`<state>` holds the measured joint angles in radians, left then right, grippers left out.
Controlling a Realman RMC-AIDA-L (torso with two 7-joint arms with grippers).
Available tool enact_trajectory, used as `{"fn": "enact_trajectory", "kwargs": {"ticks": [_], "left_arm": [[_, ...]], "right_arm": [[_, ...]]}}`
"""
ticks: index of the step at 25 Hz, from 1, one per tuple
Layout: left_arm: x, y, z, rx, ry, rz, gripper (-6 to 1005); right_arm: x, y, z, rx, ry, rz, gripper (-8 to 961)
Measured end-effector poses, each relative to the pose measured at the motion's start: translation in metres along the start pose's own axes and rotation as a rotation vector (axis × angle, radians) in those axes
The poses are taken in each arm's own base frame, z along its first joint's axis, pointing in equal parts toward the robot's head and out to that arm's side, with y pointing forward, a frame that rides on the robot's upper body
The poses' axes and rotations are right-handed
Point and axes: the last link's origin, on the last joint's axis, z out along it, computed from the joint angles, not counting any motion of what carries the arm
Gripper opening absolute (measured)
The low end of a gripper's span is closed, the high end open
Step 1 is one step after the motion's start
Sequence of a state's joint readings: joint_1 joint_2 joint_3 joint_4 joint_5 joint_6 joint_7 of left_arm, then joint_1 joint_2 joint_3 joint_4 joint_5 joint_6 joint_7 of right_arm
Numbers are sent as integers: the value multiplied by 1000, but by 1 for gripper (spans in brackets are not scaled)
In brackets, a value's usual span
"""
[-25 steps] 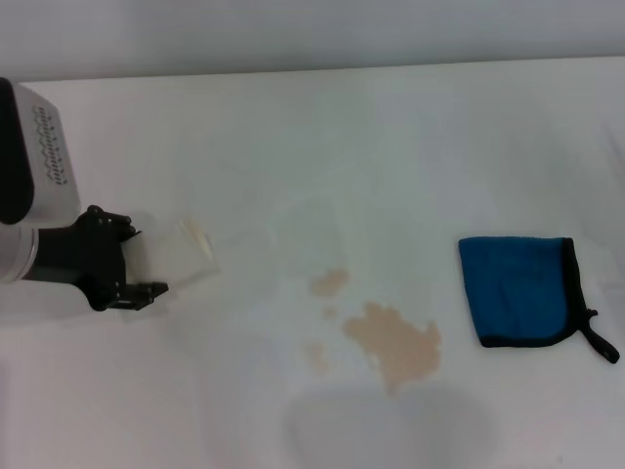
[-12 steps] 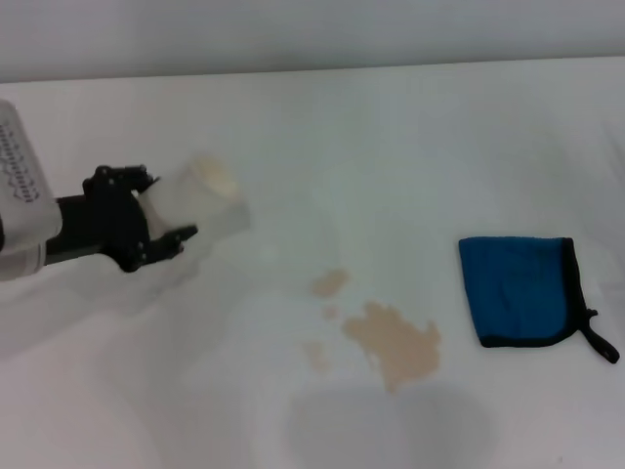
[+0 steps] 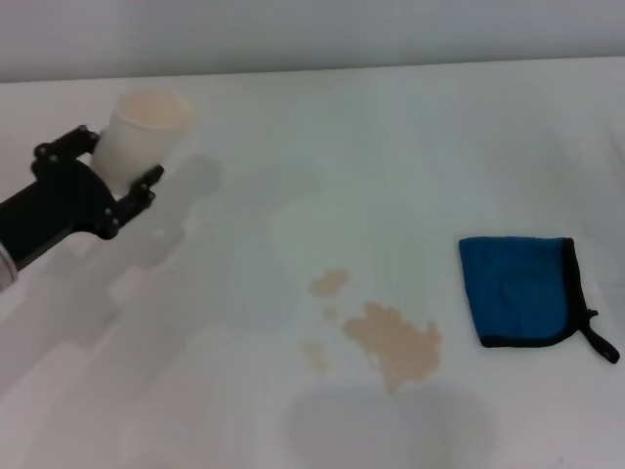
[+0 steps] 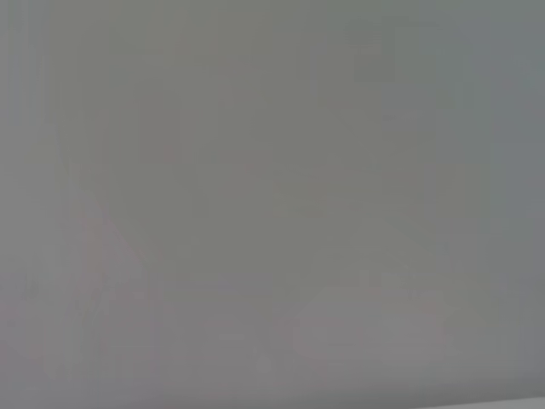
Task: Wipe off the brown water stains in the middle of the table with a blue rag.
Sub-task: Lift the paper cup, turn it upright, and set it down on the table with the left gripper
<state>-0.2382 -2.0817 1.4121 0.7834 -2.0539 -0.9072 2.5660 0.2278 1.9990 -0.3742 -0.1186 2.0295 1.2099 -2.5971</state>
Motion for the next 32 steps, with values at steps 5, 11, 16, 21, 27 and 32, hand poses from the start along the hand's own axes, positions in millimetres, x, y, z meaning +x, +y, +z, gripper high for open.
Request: {"fn": "enact_trajectory", "kwargs": {"ticks": [5,11,16,21,27,32], "left_arm": [[-12,4,-11,104,57,-125,604],[-24,16,-25,162,103,-180,603],[-34,29,-35,161,96,-230,601],[-44,38,-44,170,71,-256,600],[-54,41,-51,191,26,-286,598],[-65,43,-56,206,-37,-303,599]], "right_arm": [[-1,0,1,-1,-2,-2,868],[-3,-1,2,-2,-8,-10,869],[-4,-2,2,-2,-10,-9,869],[-3,-2,1,1,-8,-12,868],[-2,-4,-2,5,-5,-12,868],[-2,-5,-5,5,-11,-12,869]]}}
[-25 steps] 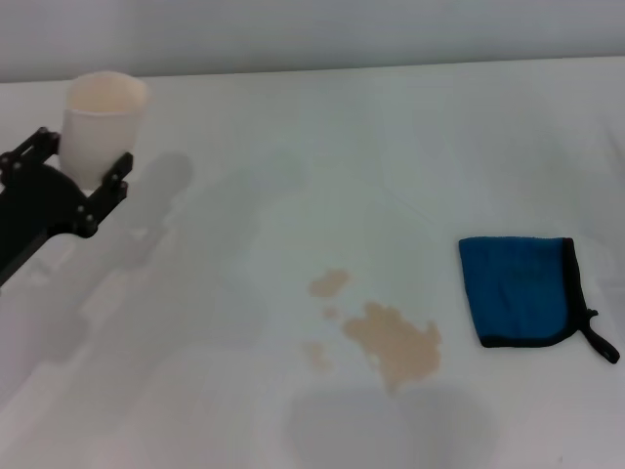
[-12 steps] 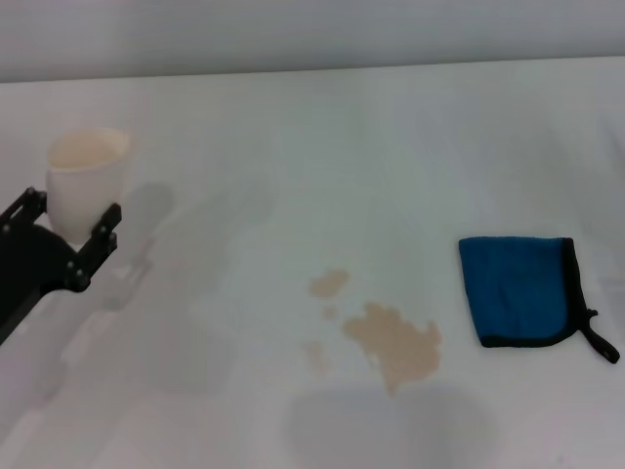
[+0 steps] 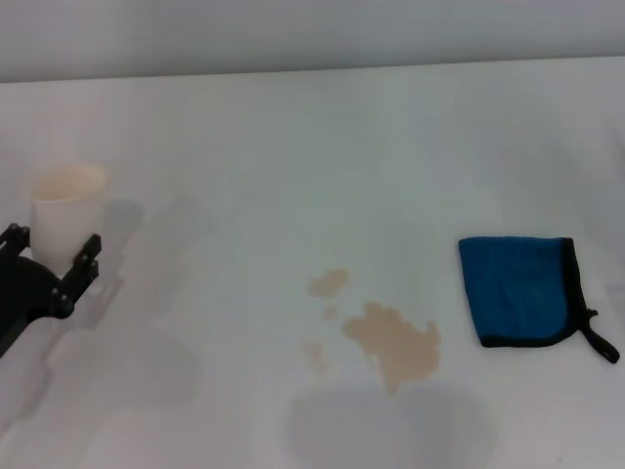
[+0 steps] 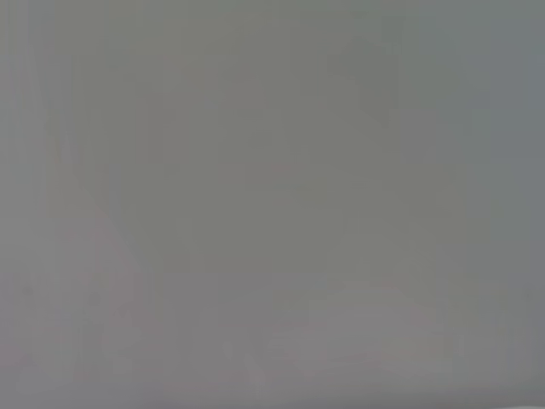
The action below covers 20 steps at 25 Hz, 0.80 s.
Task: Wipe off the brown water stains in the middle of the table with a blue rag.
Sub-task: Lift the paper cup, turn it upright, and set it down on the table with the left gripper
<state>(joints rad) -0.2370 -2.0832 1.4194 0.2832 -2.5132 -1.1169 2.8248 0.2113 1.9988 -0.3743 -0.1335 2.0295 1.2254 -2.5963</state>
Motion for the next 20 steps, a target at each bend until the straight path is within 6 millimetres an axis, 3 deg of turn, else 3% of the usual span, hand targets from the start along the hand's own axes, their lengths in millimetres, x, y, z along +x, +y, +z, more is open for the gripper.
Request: {"fn": "enact_trajectory", "kwargs": {"ticks": [9,20], "left_arm": [[-8,1,2,-2,-55,1,601],[-7,14,21,-94,-92,34,596]], "right_arm": [[0,1,-1,-5,-6,4,868],[0,3,1,-10,-7,7,868]]}}
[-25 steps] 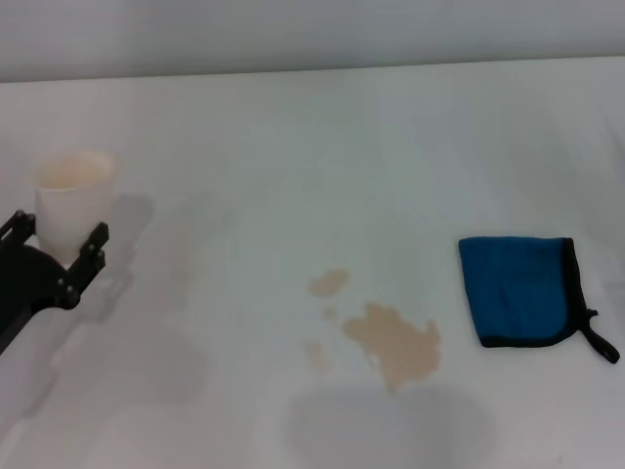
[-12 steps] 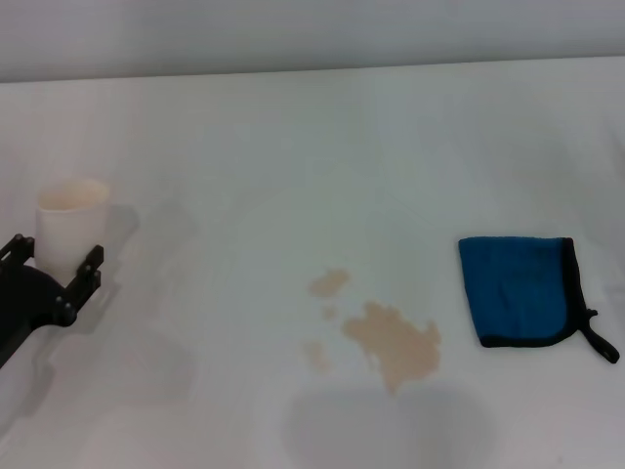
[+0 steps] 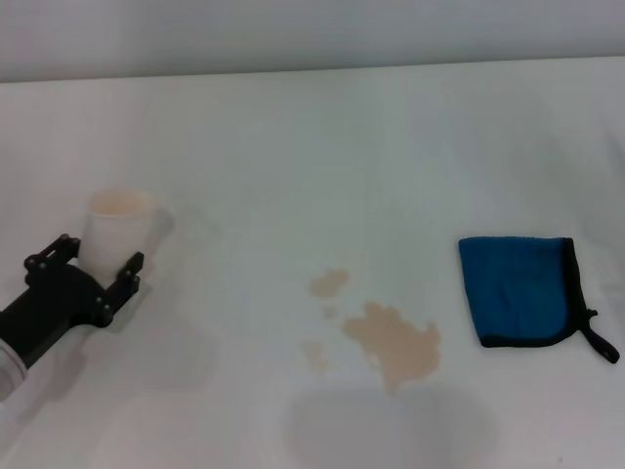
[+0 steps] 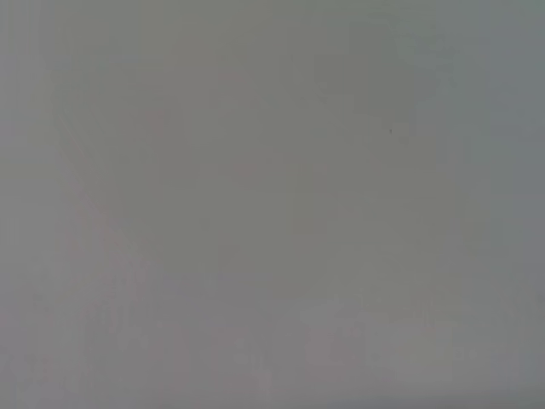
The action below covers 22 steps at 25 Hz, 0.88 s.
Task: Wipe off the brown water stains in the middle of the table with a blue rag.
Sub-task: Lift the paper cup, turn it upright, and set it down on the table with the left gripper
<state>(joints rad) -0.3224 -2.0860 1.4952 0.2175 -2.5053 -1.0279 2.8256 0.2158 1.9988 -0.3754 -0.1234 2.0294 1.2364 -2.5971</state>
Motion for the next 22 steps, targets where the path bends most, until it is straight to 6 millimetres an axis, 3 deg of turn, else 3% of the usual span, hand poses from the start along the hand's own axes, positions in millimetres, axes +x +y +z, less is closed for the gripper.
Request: {"fn": "enact_trajectory", "kwargs": {"ticks": [22], "left_arm": [[-10,4,-2,-9,-56,-2,595]], "right_arm": [[-1,0,2,0,0,-4,866]]}}
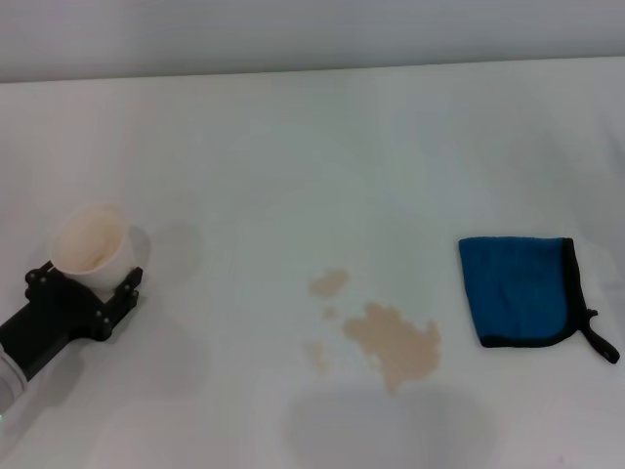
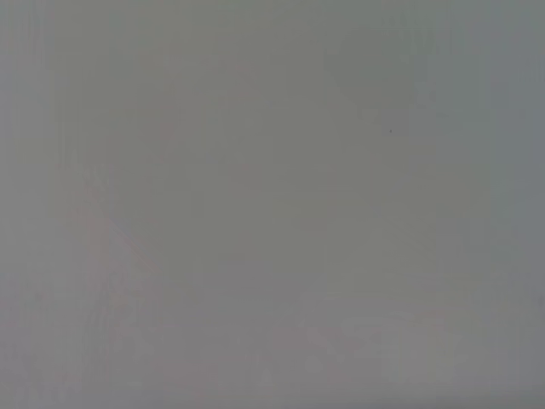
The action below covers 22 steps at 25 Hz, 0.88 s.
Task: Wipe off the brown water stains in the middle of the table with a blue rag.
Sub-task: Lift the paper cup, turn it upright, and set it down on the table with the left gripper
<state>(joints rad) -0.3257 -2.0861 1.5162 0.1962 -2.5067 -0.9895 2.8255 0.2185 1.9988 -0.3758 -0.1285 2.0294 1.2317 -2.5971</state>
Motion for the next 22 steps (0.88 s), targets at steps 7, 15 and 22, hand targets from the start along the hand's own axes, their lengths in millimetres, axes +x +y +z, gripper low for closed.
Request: {"fn": "enact_trajectory", "kwargs": {"ticks": [7,15,22], "left_arm": [[-2,1,-6,12,9,-10,596],[0,0,-9,25,33,-19,810],[1,-2,-11,31,48,-24,860]], "right_arm": [[0,0,0,0,-1,0,862],[0,-2,-3,4,0,1,858],[0,-1,-3,3,0,0,855]]}}
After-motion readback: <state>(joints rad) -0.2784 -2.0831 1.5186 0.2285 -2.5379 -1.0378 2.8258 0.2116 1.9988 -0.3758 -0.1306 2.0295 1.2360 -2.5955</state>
